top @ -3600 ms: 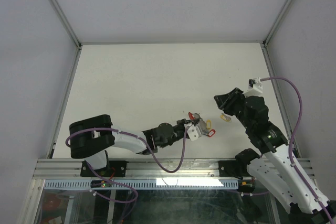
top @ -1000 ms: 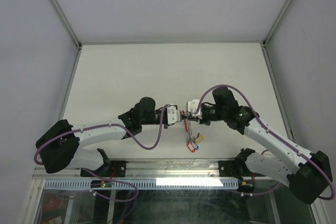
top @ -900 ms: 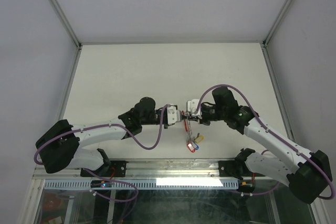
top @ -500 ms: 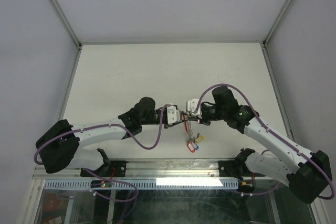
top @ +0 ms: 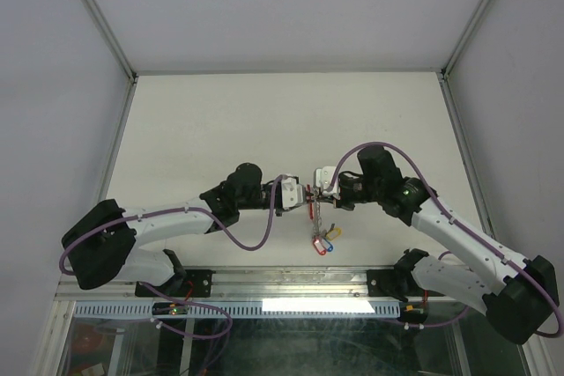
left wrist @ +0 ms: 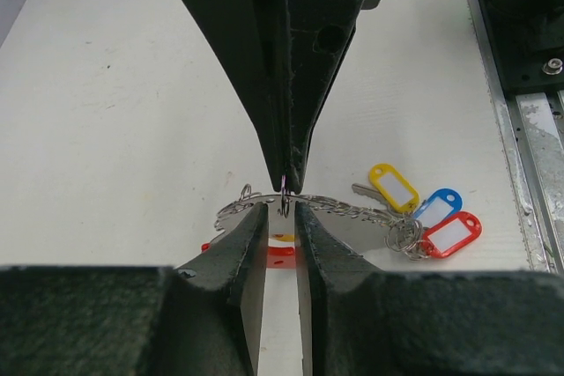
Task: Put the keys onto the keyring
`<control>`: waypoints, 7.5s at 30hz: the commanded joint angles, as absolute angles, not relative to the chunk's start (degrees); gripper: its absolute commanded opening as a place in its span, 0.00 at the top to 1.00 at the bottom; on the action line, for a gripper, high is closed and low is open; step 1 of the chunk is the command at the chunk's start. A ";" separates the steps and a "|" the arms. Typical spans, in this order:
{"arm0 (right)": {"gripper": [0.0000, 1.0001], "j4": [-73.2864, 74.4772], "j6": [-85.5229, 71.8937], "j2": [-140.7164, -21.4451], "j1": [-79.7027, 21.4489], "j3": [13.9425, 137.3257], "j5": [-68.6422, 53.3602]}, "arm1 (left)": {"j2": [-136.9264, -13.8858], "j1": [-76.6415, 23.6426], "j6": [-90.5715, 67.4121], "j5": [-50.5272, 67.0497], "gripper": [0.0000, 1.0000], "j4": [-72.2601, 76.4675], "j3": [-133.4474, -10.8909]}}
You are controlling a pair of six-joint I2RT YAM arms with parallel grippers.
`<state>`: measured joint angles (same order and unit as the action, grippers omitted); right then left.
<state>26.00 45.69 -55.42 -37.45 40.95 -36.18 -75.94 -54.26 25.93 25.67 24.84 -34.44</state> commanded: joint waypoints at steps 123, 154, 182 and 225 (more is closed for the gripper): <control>0.43 27.33 -37.44 -47.52 2.02 28.09 -2.44 | -76.24 -53.94 5.88 13.26 1.00 44.62 -27.35; 0.64 16.51 -36.52 -58.28 6.49 22.42 -7.53 | -76.70 -53.97 6.09 14.68 1.00 41.86 -28.90; 0.70 8.05 -43.75 -65.79 -10.92 26.09 -11.32 | -77.66 -53.96 6.43 15.12 1.00 37.64 -30.91; 0.63 38.65 -29.27 -84.23 -29.97 48.87 26.63 | -79.64 -53.96 5.89 14.15 1.00 36.25 -31.63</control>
<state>39.24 -28.36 -84.33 -29.85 47.27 23.97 -79.44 -53.93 6.39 13.72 35.16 -29.76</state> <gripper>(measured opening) 0.384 0.006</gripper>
